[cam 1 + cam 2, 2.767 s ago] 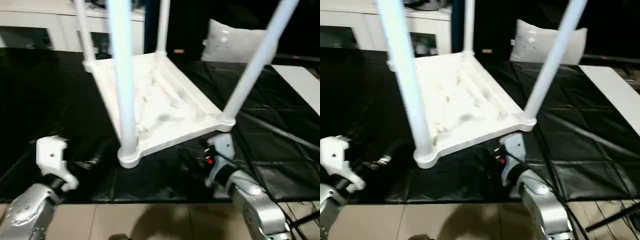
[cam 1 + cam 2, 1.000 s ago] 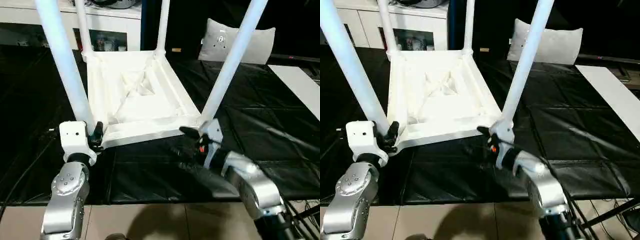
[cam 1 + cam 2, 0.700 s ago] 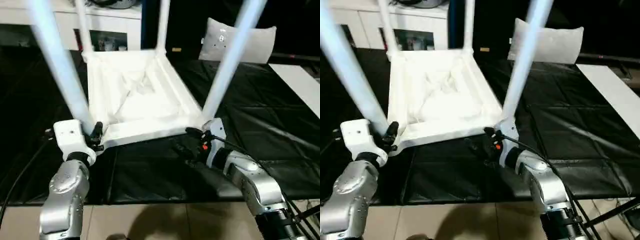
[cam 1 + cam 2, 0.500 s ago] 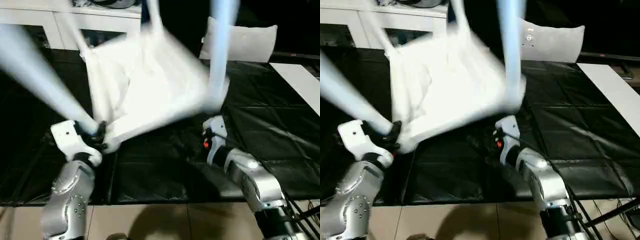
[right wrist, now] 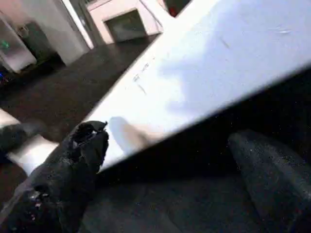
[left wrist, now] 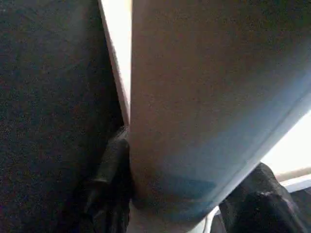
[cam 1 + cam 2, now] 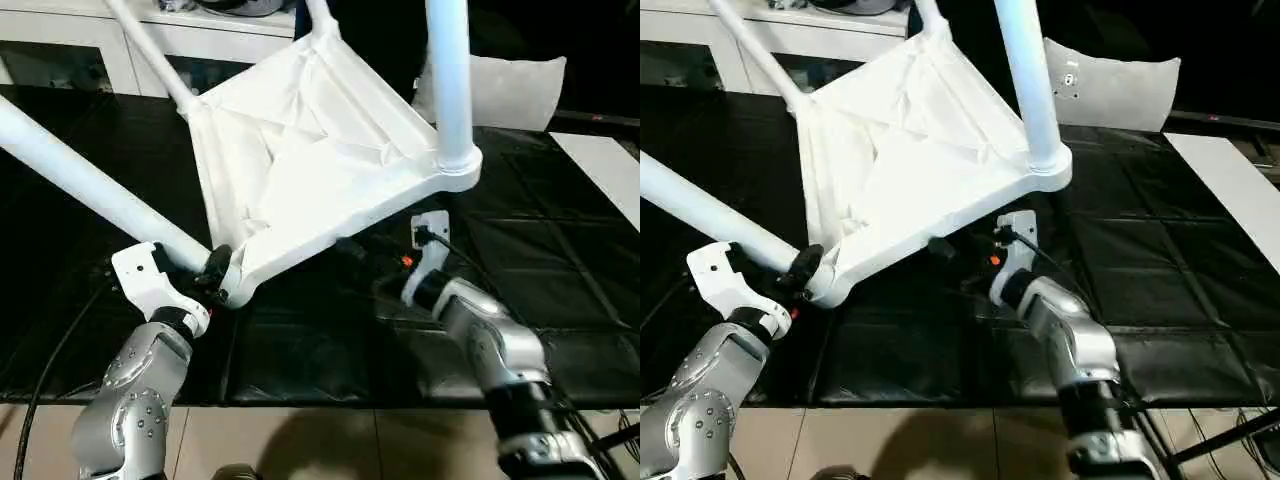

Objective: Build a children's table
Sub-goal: Flip table

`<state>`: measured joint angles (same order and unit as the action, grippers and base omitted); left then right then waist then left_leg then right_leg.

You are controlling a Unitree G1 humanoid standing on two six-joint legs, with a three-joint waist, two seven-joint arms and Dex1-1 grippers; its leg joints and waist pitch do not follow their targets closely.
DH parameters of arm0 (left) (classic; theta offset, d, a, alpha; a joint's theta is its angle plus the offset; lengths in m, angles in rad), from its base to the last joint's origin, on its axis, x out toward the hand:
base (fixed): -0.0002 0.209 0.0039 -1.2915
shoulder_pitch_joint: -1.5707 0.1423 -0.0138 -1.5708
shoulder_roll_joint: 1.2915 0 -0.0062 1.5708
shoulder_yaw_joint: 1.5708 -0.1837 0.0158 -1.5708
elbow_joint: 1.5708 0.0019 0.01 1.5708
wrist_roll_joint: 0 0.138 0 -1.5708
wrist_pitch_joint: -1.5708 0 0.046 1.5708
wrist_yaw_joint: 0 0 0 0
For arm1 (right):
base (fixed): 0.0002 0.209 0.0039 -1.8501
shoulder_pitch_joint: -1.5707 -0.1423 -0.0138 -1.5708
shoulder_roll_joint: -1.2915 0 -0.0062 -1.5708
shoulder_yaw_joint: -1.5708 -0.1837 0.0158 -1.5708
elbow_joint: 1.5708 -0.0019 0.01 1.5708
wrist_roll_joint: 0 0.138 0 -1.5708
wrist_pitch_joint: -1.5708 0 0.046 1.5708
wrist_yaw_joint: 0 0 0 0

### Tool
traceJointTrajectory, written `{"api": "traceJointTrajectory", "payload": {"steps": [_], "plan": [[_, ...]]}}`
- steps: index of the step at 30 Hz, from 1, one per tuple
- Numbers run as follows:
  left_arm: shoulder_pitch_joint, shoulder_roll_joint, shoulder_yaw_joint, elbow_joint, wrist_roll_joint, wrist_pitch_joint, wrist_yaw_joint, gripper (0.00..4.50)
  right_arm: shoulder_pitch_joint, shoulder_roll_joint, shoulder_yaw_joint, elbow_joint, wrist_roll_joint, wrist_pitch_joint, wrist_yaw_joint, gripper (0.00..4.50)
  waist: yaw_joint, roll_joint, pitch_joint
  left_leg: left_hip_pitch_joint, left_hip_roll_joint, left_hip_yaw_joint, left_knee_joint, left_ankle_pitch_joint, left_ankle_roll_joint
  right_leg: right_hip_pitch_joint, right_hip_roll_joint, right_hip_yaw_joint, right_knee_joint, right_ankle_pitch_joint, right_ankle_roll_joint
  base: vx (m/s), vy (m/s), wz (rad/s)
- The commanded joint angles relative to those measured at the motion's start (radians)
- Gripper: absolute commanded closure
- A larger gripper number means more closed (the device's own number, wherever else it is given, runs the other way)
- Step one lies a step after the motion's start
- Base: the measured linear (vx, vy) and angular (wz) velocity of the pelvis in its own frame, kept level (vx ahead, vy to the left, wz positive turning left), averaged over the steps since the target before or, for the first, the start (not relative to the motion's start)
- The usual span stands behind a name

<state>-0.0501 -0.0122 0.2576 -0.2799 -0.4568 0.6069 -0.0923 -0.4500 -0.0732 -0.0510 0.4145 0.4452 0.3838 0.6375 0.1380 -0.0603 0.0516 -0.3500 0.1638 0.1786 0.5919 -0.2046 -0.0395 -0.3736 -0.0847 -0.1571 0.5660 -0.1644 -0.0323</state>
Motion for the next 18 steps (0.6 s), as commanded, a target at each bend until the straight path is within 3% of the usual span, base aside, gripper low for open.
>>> {"api": "traceJointTrajectory", "payload": {"steps": [1,3,6,10,11,14,18], "plan": [[0.012,-0.016,-0.045,0.029,-0.060,0.059,-0.045,2.47,-0.054,0.006,-0.044,0.087,0.030,0.000,0.005,0.00,-0.006,0.006,-0.051,0.008,0.094,-0.041,-0.088,-0.228,-0.030,0.035,-0.108,0.088,-0.068,-0.335,-0.079,0.000,0.000,0.00],[0.012,-0.005,-0.058,0.030,-0.053,0.063,-0.055,2.47,-0.086,0.022,-0.066,0.147,0.049,-0.020,0.022,0.00,-0.003,0.010,-0.049,0.006,0.093,-0.042,-0.090,-0.247,-0.035,0.037,-0.110,0.088,-0.070,-0.358,-0.078,0.000,0.000,0.00],[0.005,0.011,-0.075,0.031,-0.049,0.068,-0.067,2.47,-0.133,0.049,-0.105,0.215,0.101,-0.036,0.072,0.00,0.004,0.017,-0.053,0.009,0.094,-0.040,-0.088,-0.231,-0.036,0.035,-0.110,0.090,-0.063,-0.318,-0.092,0.000,0.000,0.00],[-0.006,0.059,-0.120,0.041,-0.011,0.075,-0.107,2.47,-0.225,0.113,-0.199,0.354,0.181,-0.088,0.086,0.00,0.003,0.018,-0.055,0.007,0.095,-0.040,-0.089,-0.219,-0.039,0.036,-0.109,0.091,-0.054,-0.278,-0.118,0.000,0.000,0.00],[-0.006,0.059,-0.120,0.041,-0.011,0.075,-0.107,2.47,-0.225,0.113,-0.199,0.354,0.181,-0.088,0.086,0.00,0.002,0.016,-0.057,0.003,0.092,-0.039,-0.087,-0.211,-0.036,0.037,-0.110,0.092,-0.051,-0.275,-0.121,0.000,0.000,0.00],[-0.002,0.111,-0.180,0.035,0.022,0.083,-0.151,2.47,-0.300,0.156,-0.281,0.454,0.235,-0.118,0.027,0.00,0.003,0.020,-0.057,0.007,0.094,-0.037,-0.087,-0.196,-0.036,0.034,-0.110,0.093,-0.045,-0.257,-0.138,0.000,0.000,0.00],[0.003,0.143,-0.216,0.029,0.042,0.081,-0.171,2.47,-0.350,0.178,-0.347,0.518,0.296,-0.116,-0.003,0.37,0.001,0.022,-0.059,0.006,0.093,-0.034,-0.085,-0.180,-0.039,0.036,-0.110,0.093,-0.038,-0.226,-0.152,0.000,0.000,0.00]]}}
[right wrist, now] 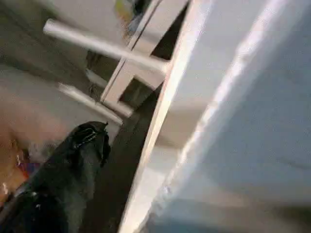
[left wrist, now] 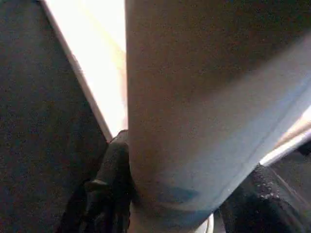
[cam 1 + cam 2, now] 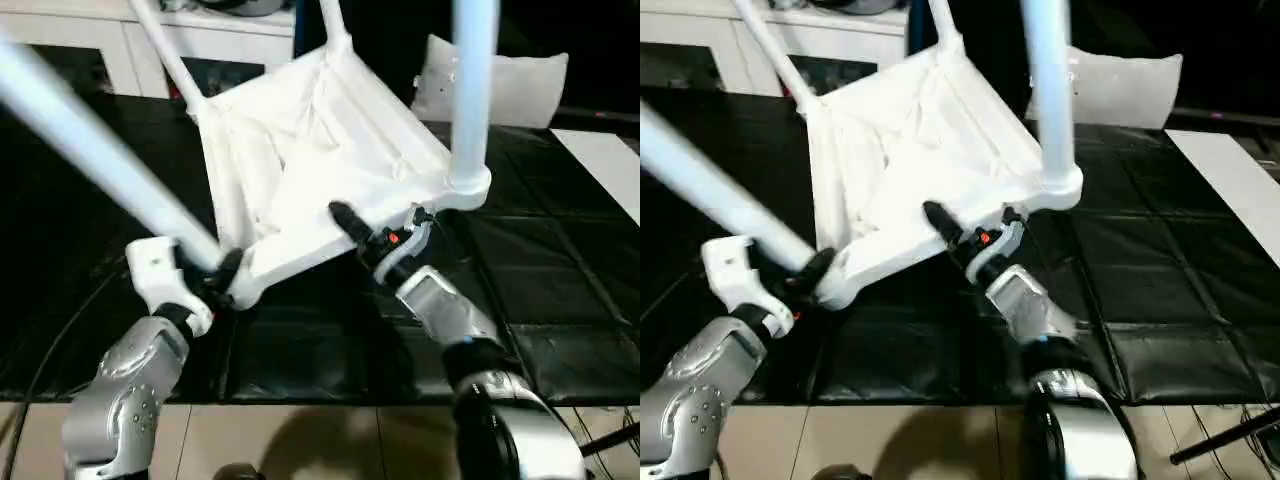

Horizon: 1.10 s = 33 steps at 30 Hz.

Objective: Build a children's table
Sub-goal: Flip table

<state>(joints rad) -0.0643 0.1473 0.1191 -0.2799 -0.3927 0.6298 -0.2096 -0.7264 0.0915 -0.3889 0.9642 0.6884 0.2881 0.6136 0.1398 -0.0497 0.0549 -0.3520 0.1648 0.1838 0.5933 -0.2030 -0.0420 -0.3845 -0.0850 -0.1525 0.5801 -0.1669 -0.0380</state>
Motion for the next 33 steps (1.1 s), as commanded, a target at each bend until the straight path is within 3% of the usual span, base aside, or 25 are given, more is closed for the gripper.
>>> {"api": "traceJointTrajectory", "payload": {"steps": [1,2,3,5,6,14,17,25,32,33], "plan": [[0.021,-0.003,-0.094,0.029,-0.010,0.055,-0.064,2.47,-0.092,0.018,-0.028,-0.005,0.066,-0.017,0.027,0.39,-0.001,0.012,-0.063,0.008,0.091,-0.038,-0.085,-0.174,-0.033,0.047,-0.109,0.089,-0.051,-0.214,-0.151,0.000,0.000,0.00],[0.025,0.004,-0.103,0.027,-0.004,0.052,-0.070,2.47,-0.107,0.022,-0.044,0.016,0.074,-0.021,0.033,0.47,-0.002,0.016,-0.063,0.006,0.090,-0.037,-0.084,-0.166,-0.031,0.047,-0.109,0.088,-0.049,-0.207,-0.155,0.000,0.000,0.00],[0.028,0.005,-0.105,0.027,-0.003,0.051,-0.072,2.47,-0.117,0.026,-0.056,0.030,0.078,-0.027,0.036,0.71,-0.003,0.014,-0.064,0.006,0.091,-0.036,-0.083,-0.156,-0.027,0.048,-0.109,0.088,-0.047,-0.196,-0.160,0.000,0.000,0.00],[0.029,0.005,-0.107,0.027,-0.003,0.047,-0.072,2.47,-0.128,0.027,-0.072,0.046,0.083,-0.025,0.038,0.77,-0.003,0.012,-0.066,0.005,0.090,-0.035,-0.081,-0.136,-0.021,0.049,-0.109,0.088,-0.045,-0.182,-0.165,0.000,0.000,0.00],[0.029,0.006,-0.109,0.028,-0.001,0.045,-0.072,2.47,-0.134,0.026,-0.081,0.055,0.086,-0.015,0.042,0.77,-0.004,0.006,-0.066,0.005,0.090,-0.033,-0.079,-0.127,-0.017,0.049,-0.109,0.088,-0.044,-0.174,-0.167,0.000,0.000,0.00],[0.033,0.014,-0.118,0.034,0.016,0.029,-0.076,2.47,-0.158,0.016,-0.098,0.100,0.069,-0.030,0.050,1.54,0.001,0.009,-0.067,-0.003,0.086,-0.027,-0.068,-0.086,0.020,0.042,-0.106,0.087,-0.040,-0.176,-0.172,0.000,0.000,0.00],[0.030,0.019,-0.124,0.044,0.028,0.018,-0.078,2.47,-0.165,0.010,-0.105,0.115,0.062,-0.041,0.048,1.79,0.003,0.013,-0.066,-0.002,0.088,-0.027,-0.069,-0.108,0.010,0.040,-0.104,0.087,-0.044,-0.214,-0.157,0.000,0.000,0.00],[0.027,0.028,-0.127,0.050,0.039,0.001,-0.083,2.47,-0.172,0.004,-0.113,0.128,0.056,-0.053,0.045,2.46,0.004,0.013,-0.068,-0.001,0.088,-0.028,-0.069,-0.106,0.003,0.040,-0.103,0.086,-0.039,-0.180,-0.165,0.000,0.000,0.00],[0.026,0.032,-0.128,0.056,0.054,-0.020,-0.087,2.47,-0.182,-0.001,-0.121,0.143,0.046,-0.065,0.045,2.57,0.002,0.010,-0.068,-0.002,0.088,-0.028,-0.068,-0.105,0.006,0.040,-0.104,0.086,-0.039,-0.192,-0.163,0.000,0.000,0.00],[0.023,0.034,-0.130,0.061,0.065,-0.046,-0.089,2.12,-0.185,-0.004,-0.123,0.145,0.046,-0.067,0.042,2.57,0.002,0.009,-0.068,-0.002,0.087,-0.027,-0.067,-0.101,0.008,0.040,-0.103,0.086,-0.039,-0.189,-0.163,0.000,0.000,0.00]]}}
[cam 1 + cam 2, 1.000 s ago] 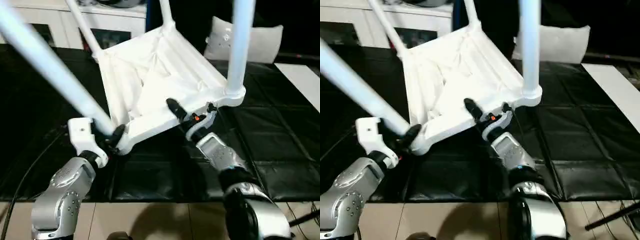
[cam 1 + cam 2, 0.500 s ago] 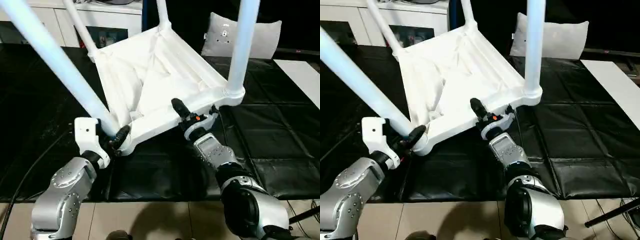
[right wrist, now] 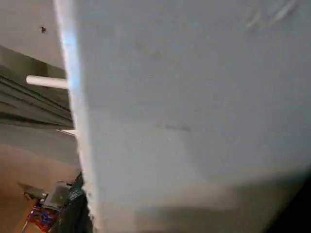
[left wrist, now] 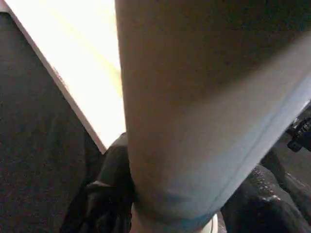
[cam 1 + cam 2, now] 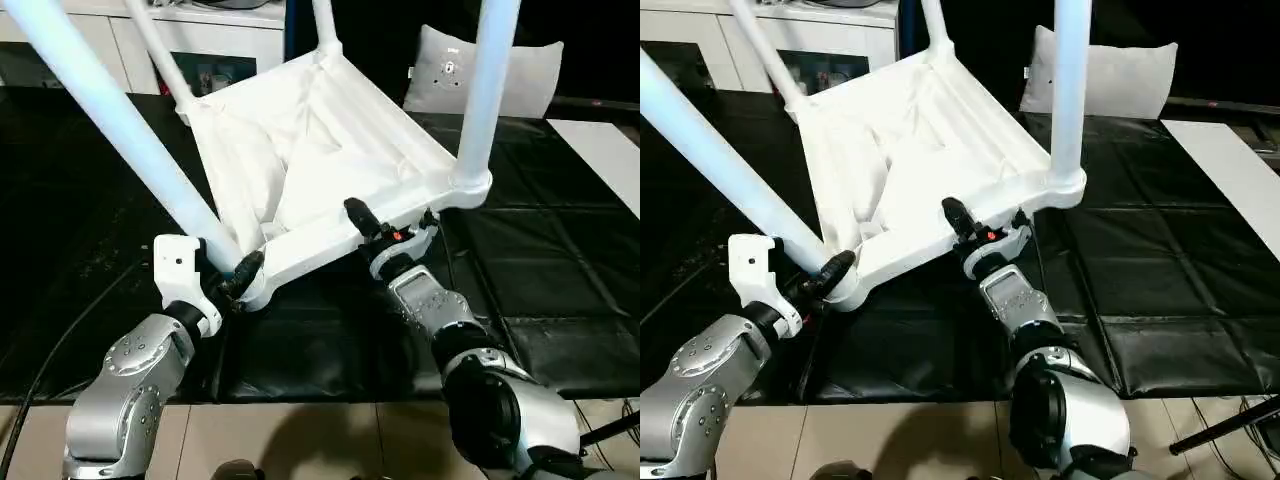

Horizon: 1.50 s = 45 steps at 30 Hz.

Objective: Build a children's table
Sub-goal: Flip table

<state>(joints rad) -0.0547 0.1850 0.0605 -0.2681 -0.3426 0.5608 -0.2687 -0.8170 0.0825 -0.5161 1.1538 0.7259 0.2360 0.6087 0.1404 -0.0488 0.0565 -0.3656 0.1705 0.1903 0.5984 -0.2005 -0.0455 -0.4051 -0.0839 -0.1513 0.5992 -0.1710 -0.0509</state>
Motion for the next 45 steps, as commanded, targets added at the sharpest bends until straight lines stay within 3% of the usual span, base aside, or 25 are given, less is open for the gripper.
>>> {"api": "traceJointTrajectory", "payload": {"steps": [1,2,4,8,13,15,21,25,26,28,29,32,34,36,38,39,41,45], "plan": [[0.011,-0.002,-0.073,0.051,0.020,0.007,-0.034,2.12,-0.096,0.004,0.004,-0.043,0.009,-0.017,0.045,2.57,0.003,0.009,-0.070,0.011,0.082,-0.034,-0.072,-0.101,0.015,0.061,-0.105,0.085,-0.058,-0.188,-0.148,0.000,0.000,0.00],[0.011,-0.002,-0.072,0.048,0.017,0.009,-0.036,1.77,-0.098,0.002,0.002,-0.043,0.009,-0.019,0.044,2.57,0.002,0.007,-0.070,0.012,0.082,-0.033,-0.072,-0.099,0.016,0.060,-0.104,0.084,-0.059,-0.189,-0.147,0.000,0.000,0.00],[0.010,-0.001,-0.070,0.046,0.014,0.012,-0.037,1.75,-0.100,0.001,0.000,-0.043,0.009,-0.021,0.043,2.57,0.003,0.008,-0.071,0.011,0.083,-0.033,-0.071,-0.093,0.014,0.061,-0.105,0.085,-0.055,-0.177,-0.151,0.000,0.000,0.00],[0.021,0.026,-0.060,0.040,0.048,-0.087,-0.057,1.45,-0.107,-0.025,-0.014,-0.051,-0.005,-0.069,0.008,2.57,0.001,0.008,-0.072,0.011,0.081,-0.033,-0.070,-0.090,0.017,0.061,-0.105,0.084,-0.055,-0.181,-0.147,0.000,0.000,0.00],[0.079,0.070,-0.016,0.001,0.021,-0.115,-0.116,1.17,-0.089,-0.079,-0.024,-0.102,-0.025,-0.136,-0.047,2.57,0.004,0.009,-0.072,0.013,0.083,-0.032,-0.069,-0.074,0.020,0.058,-0.103,0.084,-0.047,-0.139,-0.165,0.000,0.000,0.00],[0.105,0.088,-0.013,-0.018,0.019,-0.133,-0.138,1.05,-0.078,-0.101,-0.015,-0.124,-0.048,-0.159,-0.062,2.57,0.005,0.015,-0.071,0.017,0.081,-0.028,-0.067,-0.076,0.026,0.054,-0.097,0.085,-0.048,-0.133,-0.167,0.000,0.000,0.00],[0.149,0.115,-0.004,-0.081,0.008,-0.207,-0.192,0.66,-0.040,-0.146,0.009,-0.201,-0.111,-0.221,-0.112,2.57,0.011,0.012,-0.061,0.019,0.085,-0.032,-0.077,-0.185,-0.014,0.052,-0.102,0.087,-0.068,-0.279,-0.120,0.000,0.000,0.00],[0.173,0.164,-0.011,-0.148,-0.008,-0.202,-0.245,0.30,0.014,-0.176,0.059,-0.319,-0.179,-0.229,-0.146,2.57,0.017,0.005,-0.061,0.018,0.081,-0.031,-0.077,-0.186,-0.012,0.051,-0.102,0.088,-0.068,-0.308,-0.094,0.000,0.000,0.00],[0.178,0.199,-0.022,-0.171,-0.005,-0.188,-0.272,0.23,0.043,-0.187,0.085,-0.384,-0.216,-0.220,-0.173,2.57,0.019,-0.001,-0.058,0.018,0.080,-0.029,-0.077,-0.176,-0.009,0.050,-0.098,0.089,-0.070,-0.311,-0.084,0.000,0.000,0.00],[0.178,0.222,-0.030,-0.185,0.002,-0.180,-0.289,0.16,0.071,-0.197,0.112,-0.442,-0.259,-0.216,-0.199,2.57,0.020,-0.001,-0.058,0.018,0.078,-0.031,-0.078,-0.167,-0.011,0.049,-0.096,0.088,-0.068,-0.323,-0.070,0.000,0.000,0.00],[0.170,0.234,-0.030,-0.197,0.004,-0.177,-0.294,0.04,0.105,-0.208,0.146,-0.508,-0.311,-0.211,-0.229,2.57,0.016,-0.003,-0.056,0.018,0.077,-0.031,-0.080,-0.181,-0.022,0.048,-0.096,0.089,-0.073,-0.354,-0.054,0.000,0.000,0.00],[0.157,0.244,-0.030,-0.234,-0.015,-0.168,-0.308,0.00,0.164,-0.219,0.182,-0.621,-0.382,-0.195,-0.302,2.57,0.015,-0.004,-0.054,0.021,0.076,-0.032,-0.081,-0.207,-0.033,0.045,-0.097,0.090,-0.078,-0.398,-0.025,0.000,0.000,0.00],[0.157,0.248,-0.032,-0.246,-0.022,-0.164,-0.313,0.00,0.179,-0.222,0.193,-0.649,-0.395,-0.192,-0.315,2.57,0.009,-0.010,-0.049,0.022,0.075,-0.035,-0.084,-0.245,-0.041,0.045,-0.096,0.088,-0.085,-0.445,-0.005,0.000,0.000,0.00],[0.158,0.261,-0.038,-0.268,-0.041,-0.146,-0.321,0.00,0.212,-0.218,0.202,-0.718,-0.415,-0.168,-0.368,2.57,0.007,-0.008,-0.050,0.026,0.072,-0.035,-0.083,-0.266,-0.042,0.044,-0.098,0.087,-0.092,-0.485,0.016,0.000,0.000,0.00],[0.158,0.278,-0.042,-0.274,-0.031,-0.143,-0.322,0.00,0.263,-0.215,0.244,-0.811,-0.479,-0.149,-0.410,2.57,-0.002,-0.012,-0.048,0.026,0.069,-0.039,-0.085,-0.288,-0.050,0.042,-0.093,0.084,-0.096,-0.513,0.042,0.000,0.000,0.00],[0.158,0.278,-0.042,-0.274,-0.031,-0.143,-0.322,0.00,0.268,-0.215,0.250,-0.820,-0.485,-0.146,-0.413,2.57,-0.004,-0.017,-0.048,0.026,0.069,-0.039,-0.085,-0.291,-0.050,0.042,-0.092,0.083,-0.097,-0.518,0.046,0.000,0.000,0.00],[0.152,0.278,-0.034,-0.275,-0.027,-0.139,-0.315,0.00,0.307,-0.216,0.291,-0.880,-0.543,-0.116,-0.454,2.57,-0.008,-0.013,-0.047,0.026,0.068,-0.040,-0.085,-0.291,-0.053,0.042,-0.092,0.084,-0.099,-0.521,0.053,0.000,0.000,0.00],[0.139,0.283,-0.018,-0.278,-0.029,-0.133,-0.304,0.00,0.350,-0.216,0.346,-0.948,-0.608,-0.088,-0.504,2.57,-0.016,-0.020,-0.046,0.030,0.068,-0.042,-0.086,-0.330,-0.060,0.039,-0.092,0.082,-0.103,-0.543,0.063,0.000,0.000,0.00]]}}
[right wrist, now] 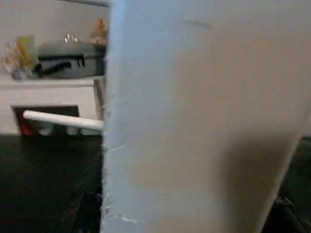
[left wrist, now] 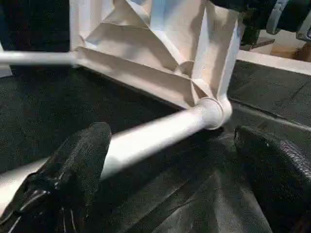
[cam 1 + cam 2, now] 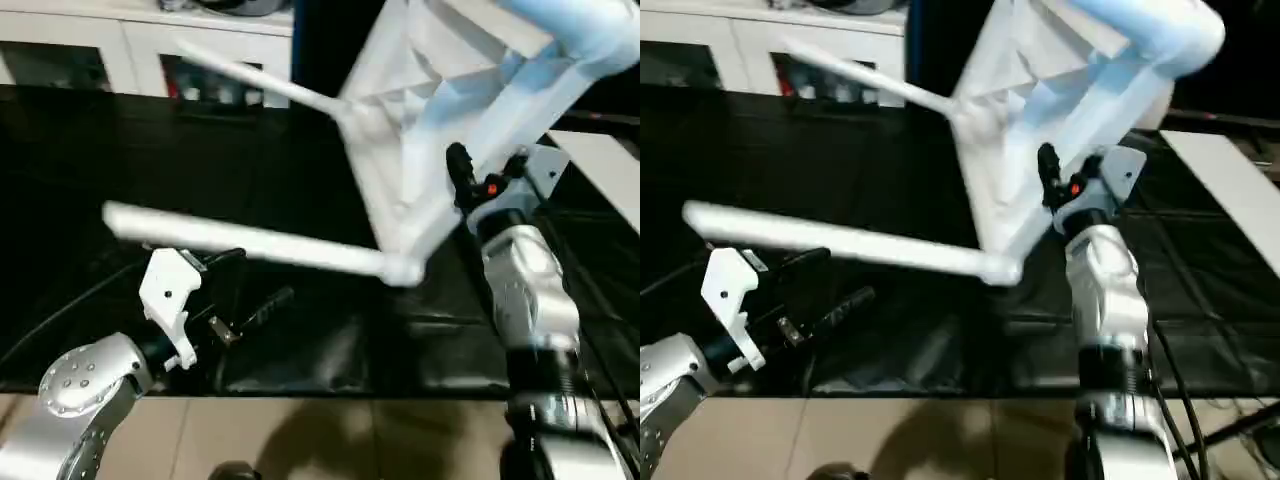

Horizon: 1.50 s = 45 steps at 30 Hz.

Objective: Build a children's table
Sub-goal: Flip table

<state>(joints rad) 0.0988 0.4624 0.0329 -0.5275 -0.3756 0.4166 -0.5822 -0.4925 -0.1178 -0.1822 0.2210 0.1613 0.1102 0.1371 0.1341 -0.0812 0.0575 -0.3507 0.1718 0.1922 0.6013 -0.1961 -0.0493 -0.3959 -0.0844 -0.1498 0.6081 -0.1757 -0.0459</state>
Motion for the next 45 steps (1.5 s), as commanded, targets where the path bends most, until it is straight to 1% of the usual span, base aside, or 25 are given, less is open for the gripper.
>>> {"api": "traceJointTrajectory", "payload": {"steps": [1,2,4,5,7,9,11,13,15,16,17,19,20,21,26,28,29,33,37,38,40,41,43,44,45], "plan": [[-0.015,0.005,0.010,-0.018,0.004,0.011,0.009,0.00,0.026,-0.016,0.012,-0.015,-0.044,0.037,-0.032,2.57,-0.010,0.014,-0.047,0.017,0.066,-0.044,-0.088,-0.339,-0.057,0.029,-0.090,0.081,-0.114,-0.538,0.061,0.000,0.000,0.00],[-0.026,0.014,0.011,-0.024,0.006,0.016,0.018,0.00,0.039,-0.019,0.041,-0.034,-0.071,0.052,-0.049,2.57,-0.011,0.012,-0.046,0.018,0.068,-0.046,-0.089,-0.343,-0.059,0.028,-0.089,0.080,-0.112,-0.534,0.060,0.000,0.000,0.00],[-0.031,0.018,0.009,-0.027,0.009,0.019,0.021,0.00,0.044,-0.020,0.050,-0.042,-0.082,0.059,-0.056,2.59,-0.012,0.012,-0.046,0.021,0.068,-0.047,-0.091,-0.368,-0.064,0.027,-0.087,0.079,-0.112,-0.532,0.060,0.000,0.000,0.00],[-0.039,0.017,0.005,-0.027,0.017,0.019,0.028,0.00,0.042,-0.019,0.051,-0.040,-0.083,0.060,-0.058,2.59,-0.014,0.006,-0.046,0.021,0.069,-0.048,-0.092,-0.379,-0.067,0.028,-0.087,0.079,-0.112,-0.531,0.059,0.000,0.000,0.00],[-0.067,0.014,-0.003,-0.024,0.044,0.015,0.048,0.00,0.036,-0.020,0.058,-0.037,-0.096,0.069,-0.067,2.60,-0.014,0.007,-0.046,0.022,0.070,-0.049,-0.091,-0.385,-0.068,0.028,-0.089,0.080,-0.112,-0.531,0.057,0.000,0.000,0.00],[-0.134,0.023,-0.024,0.006,0.143,-0.031,0.093,0.00,0.025,-0.019,0.070,-0.023,-0.110,0.098,-0.078,2.60,-0.013,0.003,-0.048,0.023,0.070,-0.049,-0.090,-0.376,-0.070,0.028,-0.089,0.082,-0.110,-0.518,0.060,0.000,0.000,0.00],[-0.151,0.029,-0.031,0.018,0.175,-0.045,0.105,0.00,0.024,-0.019,0.076,-0.020,-0.115,0.111,-0.081,2.60,-0.015,0.004,-0.046,0.020,0.069,-0.052,-0.092,-0.379,-0.070,0.032,-0.088,0.080,-0.110,-0.521,0.063,0.000,0.000,0.00],[-0.208,0.048,-0.067,0.062,0.272,-0.099,0.138,0.00,0.024,-0.022,0.095,-0.008,-0.109,0.128,-0.054,2.04,-0.020,-0.006,-0.045,0.020,0.066,-0.052,-0.089,-0.384,-0.065,0.032,-0.091,0.078,-0.115,-0.560,0.076,0.000,0.000,0.00],[-0.242,0.046,-0.087,0.093,0.307,-0.128,0.153,0.00,0.024,-0.022,0.104,-0.001,-0.118,0.133,-0.057,1.86,-0.021,0.001,-0.047,0.024,0.065,-0.055,-0.086,-0.382,-0.068,0.033,-0.095,0.076,-0.119,-0.590,0.081,0.000,0.000,0.00],[-0.255,0.039,-0.095,0.109,0.324,-0.152,0.163,0.00,0.028,-0.020,0.107,-0.008,-0.121,0.141,-0.063,1.86,-0.024,0.002,-0.048,0.022,0.066,-0.057,-0.089,-0.380,-0.068,0.035,-0.095,0.075,-0.117,-0.578,0.076,0.000,0.000,0.00],[-0.270,0.037,-0.111,0.136,0.372,-0.194,0.191,0.00,0.033,-0.018,0.107,-0.010,-0.120,0.144,-0.067,1.63,-0.027,0.007,-0.052,0.020,0.069,-0.061,-0.092,-0.382,-0.071,0.038,-0.094,0.075,-0.114,-0.533,0.061,0.000,0.000,0.00],[-0.293,0.029,-0.129,0.179,0.443,-0.240,0.244,0.00,0.041,-0.016,0.102,-0.007,-0.120,0.148,-0.077,1.56,-0.029,0.002,-0.055,0.018,0.071,-0.060,-0.092,-0.369,-0.070,0.039,-0.093,0.078,-0.109,-0.482,0.052,0.000,0.000,0.00],[-0.309,0.029,-0.134,0.207,0.494,-0.294,0.283,0.00,0.045,-0.017,0.100,-0.001,-0.119,0.147,-0.079,1.39,-0.024,0.004,-0.060,0.015,0.071,-0.058,-0.090,-0.325,-0.065,0.040,-0.093,0.082,-0.099,-0.405,0.038,0.000,0.000,0.00],[-0.318,0.031,-0.136,0.221,0.519,-0.326,0.304,0.00,0.047,-0.018,0.099,0.003,-0.119,0.147,-0.079,1.39,-0.025,0.003,-0.062,0.014,0.073,-0.057,-0.090,-0.311,-0.067,0.041,-0.094,0.084,-0.093,-0.377,0.030,0.000,0.000,0.00],[-0.396,0.080,-0.145,0.298,0.698,-0.566,0.430,0.00,0.032,-0.026,0.099,0.059,-0.131,0.134,-0.090,0.94,-0.017,0.007,-0.062,0.012,0.074,-0.056,-0.090,-0.272,-0.064,0.046,-0.094,0.085,-0.083,-0.295,-0.001,0.000,0.000,0.00],[-0.399,0.088,-0.149,0.297,0.716,-0.582,0.439,0.00,0.028,-0.025,0.098,0.066,-0.127,0.134,-0.085,0.94,-0.018,0.006,-0.062,0.012,0.076,-0.057,-0.091,-0.275,-0.067,0.047,-0.096,0.085,-0.081,-0.293,-0.009,0.000,0.000,0.00],[-0.400,0.094,-0.150,0.299,0.739,-0.607,0.458,0.00,0.024,-0.028,0.100,0.073,-0.129,0.129,-0.080,0.94,-0.018,0.009,-0.061,0.013,0.076,-0.057,-0.090,-0.281,-0.069,0.046,-0.097,0.085,-0.081,-0.299,-0.018,0.000,0.000,0.00],[-0.395,0.108,-0.125,0.291,0.855,-0.727,0.585,0.00,0.008,-0.029,0.104,0.090,-0.115,0.105,-0.048,1.31,-0.018,0.012,-0.059,0.014,0.077,-0.058,-0.091,-0.314,-0.070,0.045,-0.098,0.084,-0.085,-0.327,-0.023,0.000,0.000,0.00],[-0.402,0.121,-0.097,0.280,0.928,-0.750,0.658,0.00,0.002,-0.030,0.110,0.098,-0.118,0.099,-0.046,1.68,-0.019,0.011,-0.059,0.013,0.077,-0.059,-0.090,-0.317,-0.068,0.043,-0.097,0.084,-0.084,-0.326,-0.030,0.000,0.000,0.00],[-0.413,0.126,-0.085,0.279,0.951,-0.757,0.681,0.00,-0.001,-0.029,0.112,0.102,-0.120,0.096,-0.048,1.75,-0.019,0.006,-0.059,0.013,0.078,-0.058,-0.090,-0.315,-0.067,0.043,-0.098,0.084,-0.085,-0.330,-0.031,0.000,0.000,0.00],[-0.442,0.133,-0.067,0.287,0.987,-0.770,0.710,0.00,-0.006,-0.029,0.118,0.113,-0.127,0.088,-0.050,1.93,-0.019,0.005,-0.058,0.015,0.077,-0.058,-0.089,-0.315,-0.064,0.041,-0.098,0.084,-0.085,-0.339,-0.034,0.000,0.000,0.00],[-0.454,0.137,-0.067,0.294,0.992,-0.772,0.708,0.00,-0.007,-0.029,0.121,0.116,-0.130,0.087,-0.050,1.99,-0.018,0.008,-0.058,0.016,0.077,-0.058,-0.088,-0.318,-0.065,0.040,-0.099,0.084,-0.085,-0.342,-0.036,0.000,0.000,0.00],[-0.484,0.144,-0.067,0.317,1.015,-0.785,0.718,0.00,-0.010,-0.029,0.127,0.121,-0.136,0.085,-0.045,2.17,-0.018,0.007,-0.057,0.016,0.076,-0.059,-0.088,-0.323,-0.065,0.039,-0.099,0.084,-0.084,-0.343,-0.036,0.000,0.000,0.00],[-0.527,0.150,-0.077,0.351,1.029,-0.778,0.713,0.00,-0.014,-0.030,0.129,0.122,-0.140,0.093,-0.044,2.28,-0.018,0.003,-0.057,0.015,0.076,-0.059,-0.088,-0.323,-0.064,0.039,-0.098,0.084,-0.085,-0.346,-0.033,0.000,0.000,0.00],[-0.537,0.151,-0.079,0.360,1.032,-0.776,0.711,0.00,-0.015,-0.030,0.130,0.123,-0.141,0.095,-0.044,2.35,-0.018,0.005,-0.058,0.015,0.075,-0.059,-0.088,-0.317,-0.064,0.039,-0.100,0.085,-0.082,-0.345,-0.033,0.000,0.000,0.00]]}}
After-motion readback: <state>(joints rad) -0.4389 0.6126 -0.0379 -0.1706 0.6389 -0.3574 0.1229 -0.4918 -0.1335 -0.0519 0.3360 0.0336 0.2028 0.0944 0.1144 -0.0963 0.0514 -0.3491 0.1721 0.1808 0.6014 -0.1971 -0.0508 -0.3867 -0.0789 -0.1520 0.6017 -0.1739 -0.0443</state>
